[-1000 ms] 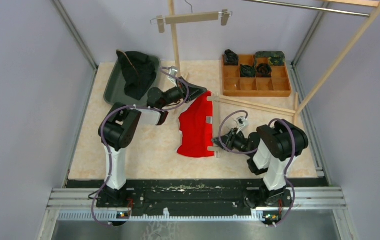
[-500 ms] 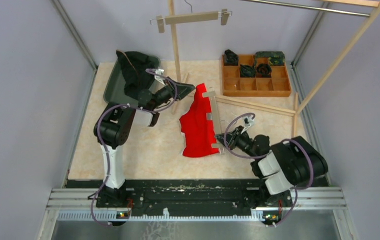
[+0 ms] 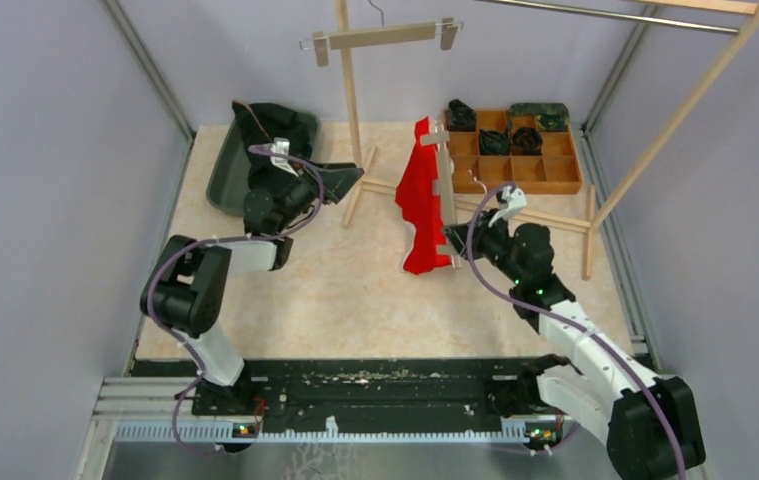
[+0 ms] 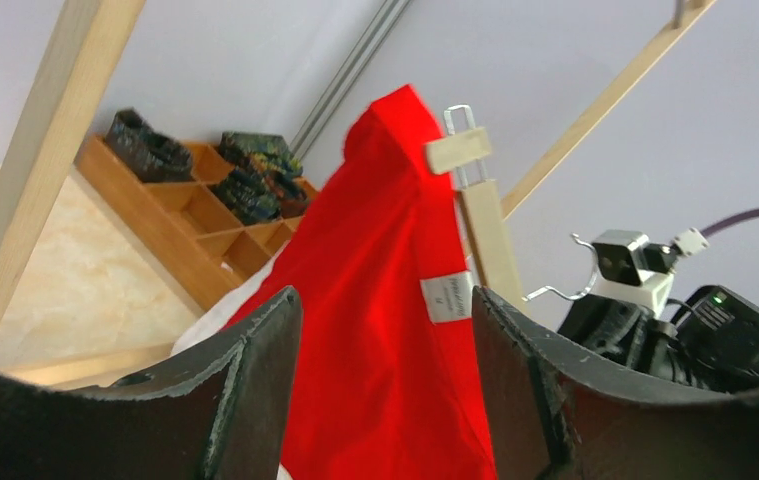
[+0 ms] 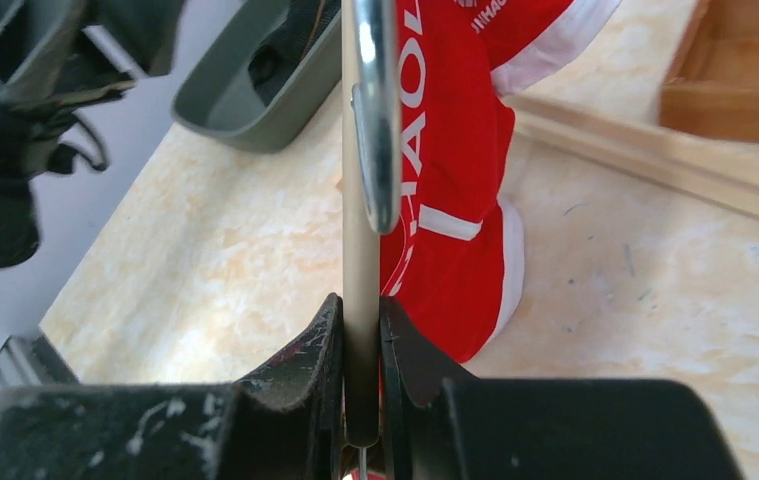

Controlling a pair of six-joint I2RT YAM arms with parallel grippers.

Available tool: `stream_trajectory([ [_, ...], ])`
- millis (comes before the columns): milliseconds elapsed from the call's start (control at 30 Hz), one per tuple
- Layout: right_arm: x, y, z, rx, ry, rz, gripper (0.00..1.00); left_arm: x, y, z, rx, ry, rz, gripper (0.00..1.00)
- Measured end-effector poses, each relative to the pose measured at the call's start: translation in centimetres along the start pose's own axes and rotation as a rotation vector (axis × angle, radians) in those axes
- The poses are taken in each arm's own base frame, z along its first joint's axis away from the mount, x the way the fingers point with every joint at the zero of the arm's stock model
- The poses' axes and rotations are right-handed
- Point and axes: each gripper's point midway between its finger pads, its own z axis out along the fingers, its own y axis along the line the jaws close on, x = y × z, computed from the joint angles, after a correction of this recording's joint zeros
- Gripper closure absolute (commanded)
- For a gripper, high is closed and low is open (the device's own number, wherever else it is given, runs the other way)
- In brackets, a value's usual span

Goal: Clip the underwear to the hanger
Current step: Place the hanger at the clothesline.

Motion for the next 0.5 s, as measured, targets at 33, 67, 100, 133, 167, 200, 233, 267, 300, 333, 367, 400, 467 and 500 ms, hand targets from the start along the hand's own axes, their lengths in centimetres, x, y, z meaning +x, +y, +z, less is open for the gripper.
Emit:
stream_trajectory([
  [33, -0.7, 0.0, -0.1, 0.023, 0.005, -0.007, 1.0, -0.6, -0.8, -0.1, 0.004, -0.011, 0.01, 0.32],
  [67, -1.3, -0.1, -0.1, 0.043, 0.007, -0.012, 1.0, -1.4, -1.7, -0.4, 0.005, -0.022, 0.019, 0.32],
  [100, -2.1, -0.1, -0.3, 0.069, 0.011, -0.018, 1.0, -1.9, -2.4, -0.6, 0.007, -0.029, 0.027, 0.32],
  [133, -2.7, -0.1, -0.4, 0.089, 0.012, -0.025, 1.0, -2.3, -3.0, -0.8, 0.006, -0.034, 0.034, 0.32],
  [167, -3.5, -0.2, -0.5, 0.116, 0.017, -0.032, 1.0, -2.5, -3.6, -1.0, 0.002, -0.033, 0.035, 0.32],
  [200, -4.6, -0.1, -0.7, 0.142, 0.015, -0.042, 1.0, -2.6, -4.1, -1.2, -0.003, -0.028, 0.036, 0.32],
  [233, -5.4, 0.0, -0.8, 0.161, 0.014, -0.049, 1.0, -2.5, -4.4, -1.5, -0.017, -0.019, 0.034, 0.32],
  [267, -6.5, 0.1, -1.0, 0.183, 0.007, -0.059, 1.0, -2.3, -4.6, -1.6, -0.028, -0.008, 0.033, 0.32],
  [300, -8.0, 0.3, -1.2, 0.204, -0.005, -0.071, 1.0, -2.0, -4.8, -1.7, -0.044, 0.007, 0.028, 0.32],
  [333, -9.3, 0.6, -1.4, 0.223, -0.02, -0.083, 1.0, -1.5, -5.1, -1.8, -0.057, 0.025, 0.026, 0.32],
  [367, -10.8, 0.8, -1.6, 0.242, -0.037, -0.095, 1.0, -1.0, -5.5, -1.8, -0.066, 0.044, 0.025, 0.32],
  [400, -12.3, 1.1, -1.8, 0.26, -0.055, -0.107, 1.0, -0.5, -6.0, -1.9, -0.075, 0.065, 0.025, 0.31],
  [467, -14.9, 1.6, -2.2, 0.291, -0.09, -0.128, 1.0, 0.4, -7.0, -2.0, -0.083, 0.103, 0.028, 0.31],
  [500, -16.2, 1.8, -2.4, 0.312, -0.107, -0.14, 1.0, 0.8, -7.4, -2.1, -0.089, 0.12, 0.032, 0.31],
])
